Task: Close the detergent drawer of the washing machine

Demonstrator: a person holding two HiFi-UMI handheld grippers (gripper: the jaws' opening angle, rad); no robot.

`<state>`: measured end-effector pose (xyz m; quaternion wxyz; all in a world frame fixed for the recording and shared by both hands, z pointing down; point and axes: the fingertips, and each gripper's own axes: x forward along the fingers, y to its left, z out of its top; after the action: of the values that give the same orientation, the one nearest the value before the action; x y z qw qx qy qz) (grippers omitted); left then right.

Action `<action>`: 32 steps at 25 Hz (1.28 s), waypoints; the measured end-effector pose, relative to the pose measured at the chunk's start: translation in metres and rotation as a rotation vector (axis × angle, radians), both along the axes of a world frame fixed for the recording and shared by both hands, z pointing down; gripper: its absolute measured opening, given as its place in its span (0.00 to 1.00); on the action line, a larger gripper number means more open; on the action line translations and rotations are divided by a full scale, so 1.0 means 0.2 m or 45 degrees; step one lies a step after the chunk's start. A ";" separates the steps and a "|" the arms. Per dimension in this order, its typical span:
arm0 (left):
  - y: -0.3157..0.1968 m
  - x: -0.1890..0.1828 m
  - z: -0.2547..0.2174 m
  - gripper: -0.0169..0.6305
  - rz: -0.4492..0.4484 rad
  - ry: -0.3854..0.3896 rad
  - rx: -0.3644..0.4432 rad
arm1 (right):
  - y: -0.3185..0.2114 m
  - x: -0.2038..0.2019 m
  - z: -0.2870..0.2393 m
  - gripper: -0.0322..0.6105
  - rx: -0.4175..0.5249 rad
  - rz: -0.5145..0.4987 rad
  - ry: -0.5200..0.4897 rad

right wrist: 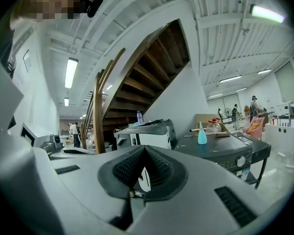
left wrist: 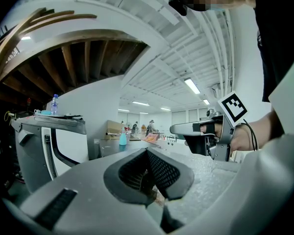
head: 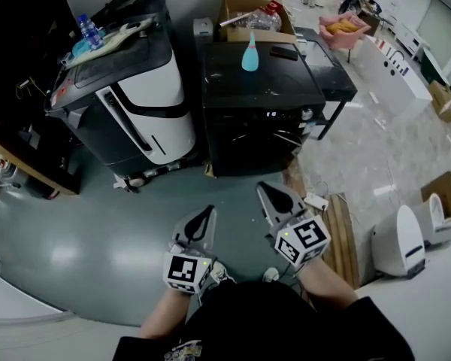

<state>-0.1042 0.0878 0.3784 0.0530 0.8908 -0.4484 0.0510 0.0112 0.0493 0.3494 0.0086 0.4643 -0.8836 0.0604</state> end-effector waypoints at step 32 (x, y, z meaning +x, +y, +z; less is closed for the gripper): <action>0.49 0.86 0.03 0.03 -0.077 0.000 -0.002 | 0.53 0.78 0.09 0.05 -0.046 -0.128 -0.055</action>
<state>0.0687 0.1865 0.3854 0.0551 0.8769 -0.4749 0.0496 0.1662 0.1555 0.3676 0.0009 0.4178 -0.9045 0.0857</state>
